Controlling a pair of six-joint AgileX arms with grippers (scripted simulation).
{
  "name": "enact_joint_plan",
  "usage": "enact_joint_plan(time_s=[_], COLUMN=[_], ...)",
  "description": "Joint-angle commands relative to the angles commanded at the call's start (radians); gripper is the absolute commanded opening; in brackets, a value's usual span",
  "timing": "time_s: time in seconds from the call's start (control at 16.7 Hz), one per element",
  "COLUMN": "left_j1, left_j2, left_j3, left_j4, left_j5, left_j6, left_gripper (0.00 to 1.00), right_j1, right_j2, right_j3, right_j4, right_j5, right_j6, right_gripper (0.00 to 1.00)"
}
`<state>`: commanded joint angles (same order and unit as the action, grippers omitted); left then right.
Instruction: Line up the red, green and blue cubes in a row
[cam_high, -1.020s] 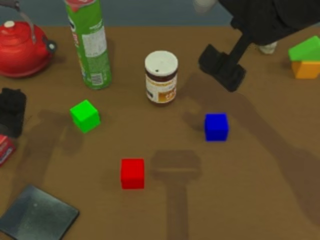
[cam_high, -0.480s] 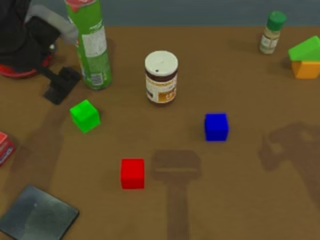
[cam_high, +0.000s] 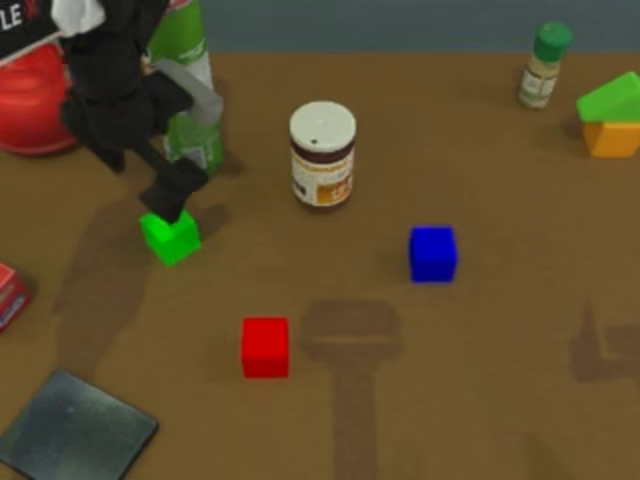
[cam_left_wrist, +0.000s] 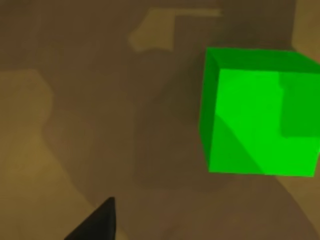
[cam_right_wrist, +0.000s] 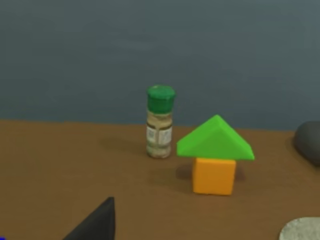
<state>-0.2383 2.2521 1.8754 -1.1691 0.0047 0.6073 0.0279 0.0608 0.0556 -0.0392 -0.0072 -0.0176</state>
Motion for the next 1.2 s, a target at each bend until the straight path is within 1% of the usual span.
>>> enact_joint_plan(time_s=[0.18, 0.54, 0.66, 0.96, 1.2], left_j1=[-0.006, -0.001, -0.003, -0.004, -0.005], left_j2=[0.051, 0.053, 0.066, 0.129, 0.142], left_j3=[0.052, 0.049, 0.021, -0.096, -0.116], left_j4=[-0.026, -0.022, 0.015, 0.206, 0.233], left_j5=[-0.001, -0.001, 0.000, 0.000, 0.000], left_j6=[0.016, 0.016, 0.018, 0.017, 0.018], left_gripper=[1.00, 1.00, 1.00, 1.00, 1.00], right_j1=[-0.018, -0.018, -0.018, -0.018, -0.018], right_j2=[-0.061, -0.061, -0.061, -0.061, -0.061], right_j3=[-0.056, -0.056, -0.056, -0.056, -0.056], right_j4=[0.039, 0.039, 0.039, 0.039, 0.039], right_j5=[0.007, 0.007, 0.007, 0.007, 0.007], right_j6=[0.018, 0.018, 0.018, 0.018, 0.018], right_gripper=[1.00, 1.00, 1.00, 1.00, 1.00])
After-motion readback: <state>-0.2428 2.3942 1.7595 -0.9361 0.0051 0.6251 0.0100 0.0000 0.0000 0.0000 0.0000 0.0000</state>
